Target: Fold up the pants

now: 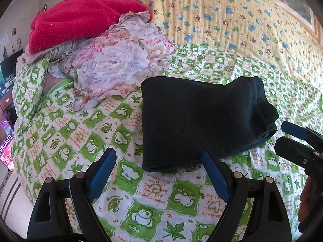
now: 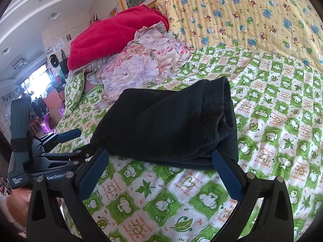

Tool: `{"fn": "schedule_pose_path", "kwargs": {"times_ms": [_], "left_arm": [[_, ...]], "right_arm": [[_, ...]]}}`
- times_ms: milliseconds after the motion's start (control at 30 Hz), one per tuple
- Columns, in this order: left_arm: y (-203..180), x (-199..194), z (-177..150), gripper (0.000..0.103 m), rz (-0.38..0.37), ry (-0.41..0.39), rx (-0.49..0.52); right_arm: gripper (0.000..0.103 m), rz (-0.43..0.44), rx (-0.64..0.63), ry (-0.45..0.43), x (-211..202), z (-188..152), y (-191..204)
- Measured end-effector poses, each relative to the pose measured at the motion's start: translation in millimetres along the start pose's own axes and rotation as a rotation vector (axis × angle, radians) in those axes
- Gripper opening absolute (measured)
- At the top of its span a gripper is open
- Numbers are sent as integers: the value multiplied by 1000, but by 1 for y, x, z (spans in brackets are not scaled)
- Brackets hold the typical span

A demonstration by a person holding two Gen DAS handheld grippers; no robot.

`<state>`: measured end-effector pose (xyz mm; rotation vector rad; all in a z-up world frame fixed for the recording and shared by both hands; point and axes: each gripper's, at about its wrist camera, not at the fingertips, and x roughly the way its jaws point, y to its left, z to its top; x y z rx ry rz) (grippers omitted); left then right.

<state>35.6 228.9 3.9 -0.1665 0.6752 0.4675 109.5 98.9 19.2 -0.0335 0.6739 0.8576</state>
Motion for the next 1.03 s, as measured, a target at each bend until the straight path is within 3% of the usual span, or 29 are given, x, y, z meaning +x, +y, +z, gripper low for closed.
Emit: {"fn": "schedule_pose_path", "kwargs": {"times_ms": [1033], "left_arm": [[-7, 12, 14, 87, 6, 11, 20]], "right_arm": [[102, 3, 25, -14, -1, 6, -9]]}}
